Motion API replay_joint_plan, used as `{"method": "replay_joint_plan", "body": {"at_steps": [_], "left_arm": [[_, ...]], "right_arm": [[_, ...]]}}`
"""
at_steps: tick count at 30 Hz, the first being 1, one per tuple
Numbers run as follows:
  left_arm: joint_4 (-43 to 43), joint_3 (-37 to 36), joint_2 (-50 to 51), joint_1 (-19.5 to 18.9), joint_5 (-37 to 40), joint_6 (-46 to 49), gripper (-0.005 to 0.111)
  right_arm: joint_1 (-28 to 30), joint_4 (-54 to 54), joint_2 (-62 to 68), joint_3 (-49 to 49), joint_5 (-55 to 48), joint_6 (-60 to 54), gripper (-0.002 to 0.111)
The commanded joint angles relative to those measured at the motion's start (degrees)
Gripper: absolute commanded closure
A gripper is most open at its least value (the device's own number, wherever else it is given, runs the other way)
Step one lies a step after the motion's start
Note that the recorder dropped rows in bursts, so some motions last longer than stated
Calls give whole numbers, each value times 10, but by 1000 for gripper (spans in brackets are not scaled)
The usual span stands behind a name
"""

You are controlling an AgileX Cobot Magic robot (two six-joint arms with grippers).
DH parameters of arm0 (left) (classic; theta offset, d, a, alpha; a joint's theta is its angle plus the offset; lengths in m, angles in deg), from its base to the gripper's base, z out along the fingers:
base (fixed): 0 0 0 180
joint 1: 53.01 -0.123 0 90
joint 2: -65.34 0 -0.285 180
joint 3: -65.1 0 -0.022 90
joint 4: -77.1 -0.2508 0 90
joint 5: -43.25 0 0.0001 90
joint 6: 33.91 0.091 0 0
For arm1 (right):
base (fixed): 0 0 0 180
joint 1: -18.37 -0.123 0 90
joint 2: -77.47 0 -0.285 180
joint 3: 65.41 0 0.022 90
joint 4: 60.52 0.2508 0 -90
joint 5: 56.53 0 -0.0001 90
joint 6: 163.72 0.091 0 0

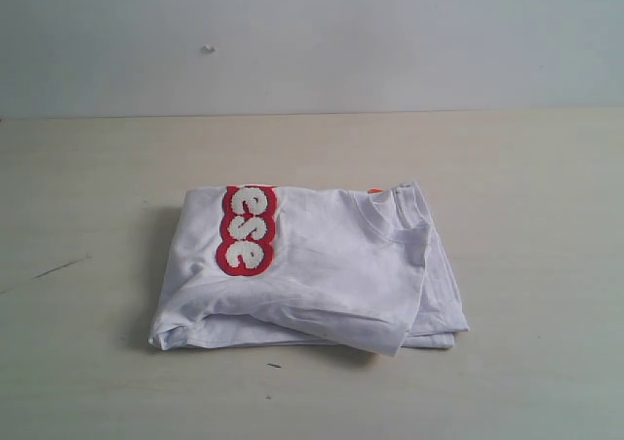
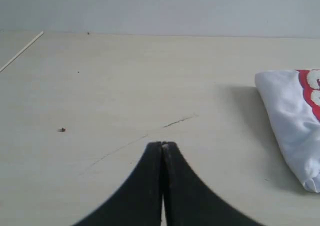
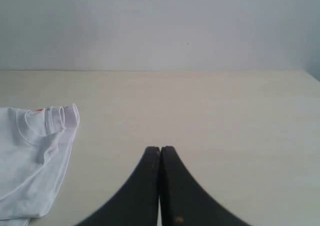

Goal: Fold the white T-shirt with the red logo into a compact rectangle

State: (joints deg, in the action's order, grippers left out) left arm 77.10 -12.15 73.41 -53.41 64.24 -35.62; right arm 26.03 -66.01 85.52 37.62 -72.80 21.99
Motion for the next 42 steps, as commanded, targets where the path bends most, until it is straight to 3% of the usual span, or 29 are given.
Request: {"method": "replay_joint_plan", "body": {"at_steps": [1,8,42], "left_arm": [[0,0,-3,-2,-7,-3,107],[0,0,-3,-2,-7,-3,107],[0,0,-3,-2,-7,-3,107]], "right_arm": [[3,11,-3,-2,-1,-7,108],[3,71,-3,-2,-1,-87,108],[3,70,-3,-2,-8,-61,108]]}}
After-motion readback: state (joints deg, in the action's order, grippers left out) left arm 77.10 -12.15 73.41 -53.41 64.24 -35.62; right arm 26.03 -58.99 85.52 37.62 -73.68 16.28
